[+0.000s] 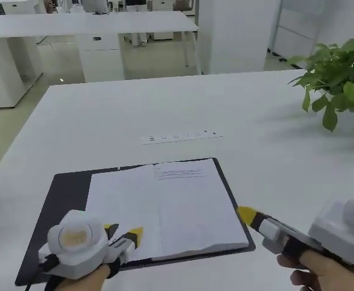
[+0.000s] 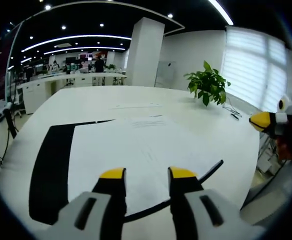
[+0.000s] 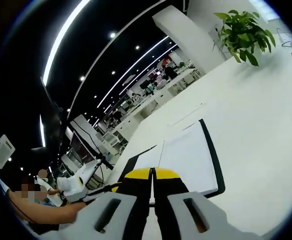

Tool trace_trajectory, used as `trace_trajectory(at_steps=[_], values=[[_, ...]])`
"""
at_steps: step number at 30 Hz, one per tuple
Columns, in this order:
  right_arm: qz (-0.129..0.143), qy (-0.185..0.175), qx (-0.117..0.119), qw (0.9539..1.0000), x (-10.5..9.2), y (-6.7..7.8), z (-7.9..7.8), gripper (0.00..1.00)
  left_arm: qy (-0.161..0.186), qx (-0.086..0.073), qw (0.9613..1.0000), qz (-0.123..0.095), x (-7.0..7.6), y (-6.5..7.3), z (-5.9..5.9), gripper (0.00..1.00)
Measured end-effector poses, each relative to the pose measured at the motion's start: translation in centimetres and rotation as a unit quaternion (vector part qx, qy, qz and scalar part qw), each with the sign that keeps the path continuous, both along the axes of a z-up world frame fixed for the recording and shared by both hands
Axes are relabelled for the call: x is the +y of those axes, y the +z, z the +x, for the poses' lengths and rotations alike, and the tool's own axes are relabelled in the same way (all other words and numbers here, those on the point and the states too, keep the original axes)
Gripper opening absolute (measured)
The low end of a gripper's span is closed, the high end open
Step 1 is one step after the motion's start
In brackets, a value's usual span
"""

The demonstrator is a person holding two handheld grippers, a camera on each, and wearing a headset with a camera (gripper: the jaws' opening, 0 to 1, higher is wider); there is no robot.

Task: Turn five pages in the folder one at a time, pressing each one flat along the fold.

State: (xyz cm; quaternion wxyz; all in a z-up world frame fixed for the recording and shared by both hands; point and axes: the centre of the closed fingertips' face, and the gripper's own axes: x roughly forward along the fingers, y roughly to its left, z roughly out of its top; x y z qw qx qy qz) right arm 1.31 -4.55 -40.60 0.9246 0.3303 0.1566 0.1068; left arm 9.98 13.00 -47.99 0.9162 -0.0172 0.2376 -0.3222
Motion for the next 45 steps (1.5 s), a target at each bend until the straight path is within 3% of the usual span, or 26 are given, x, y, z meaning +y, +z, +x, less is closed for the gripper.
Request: trace_trajectory(at_steps=[2,10,18,25,30,35,36,40,42,45], values=[[-0.021,0.0,-0.004,0.9998,-0.5,0.0,-0.1,0.0,-0.021,-0.01,0.9997,0.003,-1.6,0.2,-0.5,0.33],[-0.059,0.009,0.026,0.9979,-2.2,-1.6,-1.2,0.02,-0.059,0.005,0.9982,0.007,-6.0,-0.7,-1.9,0.36],[-0.087,0.02,0.044,0.9951,-3.3,-3.2,-2.6,0.15,-0.08,0.022,0.9965,0.014,-8.4,-2.0,-3.0,0.42],[-0.103,0.023,0.039,0.9936,-3.6,-3.5,-2.7,0.3,-0.088,0.021,0.9956,0.026,-9.6,-2.7,-3.4,0.52],[-0.116,0.025,0.041,0.9921,-3.7,-3.9,-2.7,0.4,-0.1,0.01,0.9945,0.031,-10.5,-2.7,-3.9,0.58],[-0.118,0.022,0.038,0.992,-3.9,-3.9,-2.5,0.49,-0.09,0.006,0.9948,0.047,-8.9,-2.2,-4.3,0.64],[-0.118,0.023,0.038,0.992,-3.8,-3.9,-2.5,0.5,-0.088,0.002,0.9944,0.059,-8.1,-2.2,-4.2,0.65],[-0.123,0.028,0.036,0.9913,-3.6,-3.7,-2.2,0.57,-0.078,0.007,0.994,0.077,-6.0,-1.6,-4.2,0.77],[-0.128,0.032,0.033,0.9908,-3.4,-3.4,-1.9,0.6,-0.053,0.016,0.9971,0.052,-4.7,-0.6,-4.1,0.82],[-0.134,0.035,0.026,0.9901,-3.1,-3.0,-1.6,0.67,-0.044,0.017,0.9971,0.061,-2.5,0.0,-4.2,0.88]])
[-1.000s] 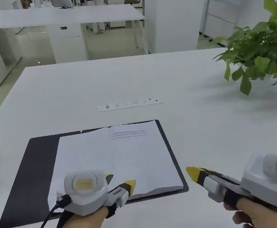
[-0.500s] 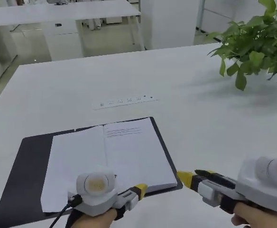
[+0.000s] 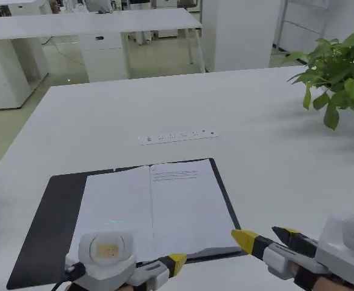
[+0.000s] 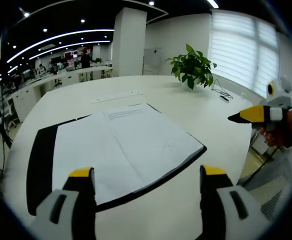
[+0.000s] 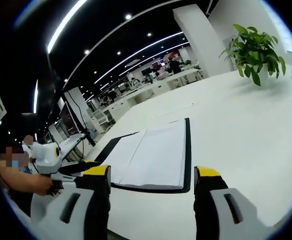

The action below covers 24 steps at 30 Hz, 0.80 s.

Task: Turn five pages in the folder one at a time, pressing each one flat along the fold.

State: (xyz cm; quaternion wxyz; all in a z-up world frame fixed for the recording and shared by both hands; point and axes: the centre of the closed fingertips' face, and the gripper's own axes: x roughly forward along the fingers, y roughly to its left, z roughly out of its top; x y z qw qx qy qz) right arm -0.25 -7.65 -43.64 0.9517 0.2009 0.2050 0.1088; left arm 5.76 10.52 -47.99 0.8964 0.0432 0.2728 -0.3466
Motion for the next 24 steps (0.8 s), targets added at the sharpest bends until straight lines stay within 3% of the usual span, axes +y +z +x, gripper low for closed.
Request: trace_trajectory(at_steps=[3,7,11,17,21,24], values=[[-0.004,0.006,-0.002,1.0,0.3,0.2,0.3,0.72,0.012,0.011,0.9999,0.006,1.6,0.2,-0.2,0.94],[-0.009,0.025,-0.004,0.9996,1.1,0.6,0.3,0.82,0.026,0.013,0.9996,0.005,3.3,0.8,-0.2,0.97],[-0.016,0.037,-0.005,0.9992,1.6,0.8,0.3,0.91,0.034,0.017,0.9993,-0.001,3.9,1.2,-0.5,0.99],[-0.018,0.048,0.0,0.9987,1.9,0.5,0.1,0.91,0.015,-0.005,0.9999,0.006,2.7,1.4,-0.6,0.99],[-0.02,0.054,-0.002,0.9983,2.1,0.2,-0.3,0.89,-0.003,-0.003,0.9999,0.011,0.8,0.4,-0.6,0.95],[-0.022,0.055,0.001,0.9982,2.1,-0.2,-0.6,0.88,-0.028,-0.01,0.9994,0.02,-0.9,-0.1,-0.9,0.9]])
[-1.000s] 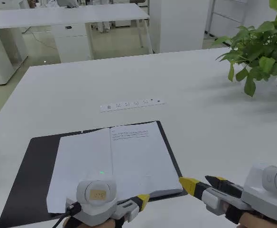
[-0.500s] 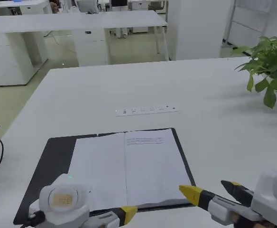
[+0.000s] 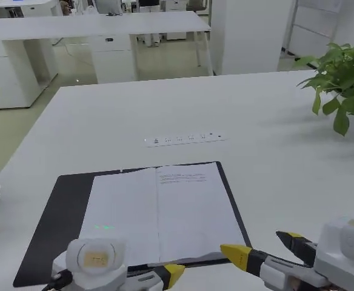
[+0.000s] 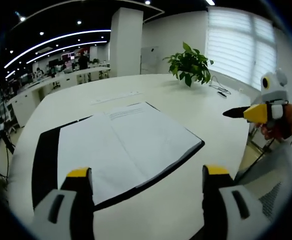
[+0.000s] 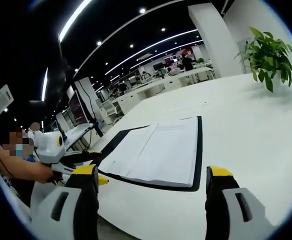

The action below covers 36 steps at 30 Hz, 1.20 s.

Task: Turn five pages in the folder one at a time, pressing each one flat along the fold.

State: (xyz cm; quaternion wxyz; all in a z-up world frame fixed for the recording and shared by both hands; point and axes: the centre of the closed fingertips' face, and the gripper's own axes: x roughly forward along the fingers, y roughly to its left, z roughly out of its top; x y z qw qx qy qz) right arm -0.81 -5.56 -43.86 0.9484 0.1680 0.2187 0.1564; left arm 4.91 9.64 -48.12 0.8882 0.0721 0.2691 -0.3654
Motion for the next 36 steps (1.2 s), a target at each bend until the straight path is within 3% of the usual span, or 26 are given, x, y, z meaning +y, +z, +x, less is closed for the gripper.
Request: trace_trajectory(at_steps=[8,14,17,20,25,31,33,36], values=[[-0.002,-0.003,0.004,1.0,-0.4,-0.8,-0.7,0.82,-0.056,-0.032,0.9977,0.021,-4.0,-1.2,0.8,0.74],[0.004,-0.006,0.002,1.0,-0.3,-0.9,-1.0,0.81,-0.077,-0.043,0.9961,0.004,-6.9,-1.7,1.5,0.61],[0.004,-0.007,-0.002,1.0,-0.2,-0.8,-1.0,0.79,-0.094,-0.049,0.9943,0.011,-8.1,-2.4,1.4,0.57],[0.008,-0.008,-0.004,0.9999,0.0,-0.8,-1.0,0.79,-0.114,-0.049,0.992,0.024,-9.2,-3.2,1.1,0.54],[0.015,-0.01,-0.006,0.9998,0.2,-0.6,-1.1,0.79,-0.124,-0.054,0.9905,0.026,-10.8,-3.8,1.3,0.51],[0.024,-0.016,-0.005,0.9996,0.3,-0.7,-1.2,0.77,-0.133,-0.05,0.9889,0.043,-11.5,-5.0,1.5,0.5],[0.028,-0.016,-0.003,0.9995,0.4,-0.7,-1.3,0.77,-0.129,-0.047,0.99,0.033,-11.8,-5.0,1.8,0.49],[0.032,-0.017,-0.004,0.9993,0.5,-0.7,-1.4,0.77,-0.105,-0.042,0.9936,0.002,-12.4,-4.3,2.4,0.48]])
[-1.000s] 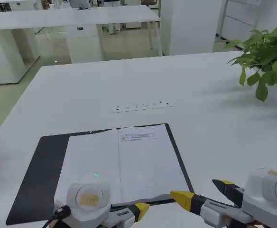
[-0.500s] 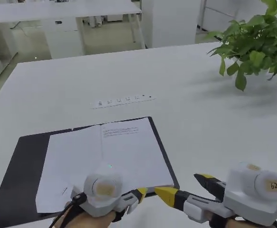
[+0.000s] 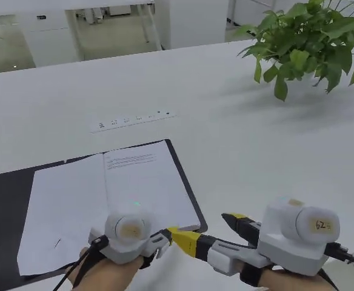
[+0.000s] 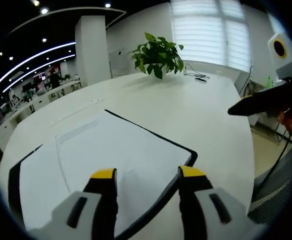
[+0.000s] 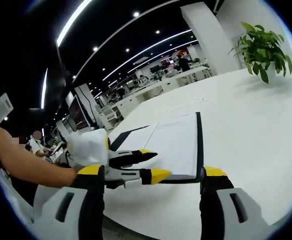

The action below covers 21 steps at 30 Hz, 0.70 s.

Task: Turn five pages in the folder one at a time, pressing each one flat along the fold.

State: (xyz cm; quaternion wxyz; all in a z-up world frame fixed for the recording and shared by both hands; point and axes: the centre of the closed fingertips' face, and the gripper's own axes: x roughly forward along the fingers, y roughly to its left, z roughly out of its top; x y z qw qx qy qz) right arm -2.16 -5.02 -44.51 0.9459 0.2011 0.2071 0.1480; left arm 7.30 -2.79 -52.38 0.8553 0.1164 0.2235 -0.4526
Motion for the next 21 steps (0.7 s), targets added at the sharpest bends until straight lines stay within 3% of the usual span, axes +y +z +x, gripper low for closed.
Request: trace_trajectory(at_steps=[5,7,9,10,21], values=[[0.007,-0.006,0.001,1.0,-0.2,0.0,0.1,0.77,0.032,0.014,0.9994,0.001,0.1,-0.9,1.0,0.46],[0.011,-0.01,-0.001,0.9999,-0.3,0.1,0.2,0.76,0.04,0.023,0.9988,0.012,0.4,-1.6,1.1,0.44],[0.016,-0.013,0.002,0.9998,-0.4,0.1,0.2,0.76,0.05,0.034,0.9974,0.038,1.1,-2.8,0.9,0.42],[0.015,-0.014,0.002,0.9998,-0.5,0.1,0.2,0.76,0.049,0.014,0.9982,0.031,0.9,-2.3,1.2,0.4],[0.021,-0.017,0.011,0.9996,-0.6,-0.5,0.0,0.74,0.055,0.018,0.9979,0.028,1.2,-2.4,1.5,0.32]])
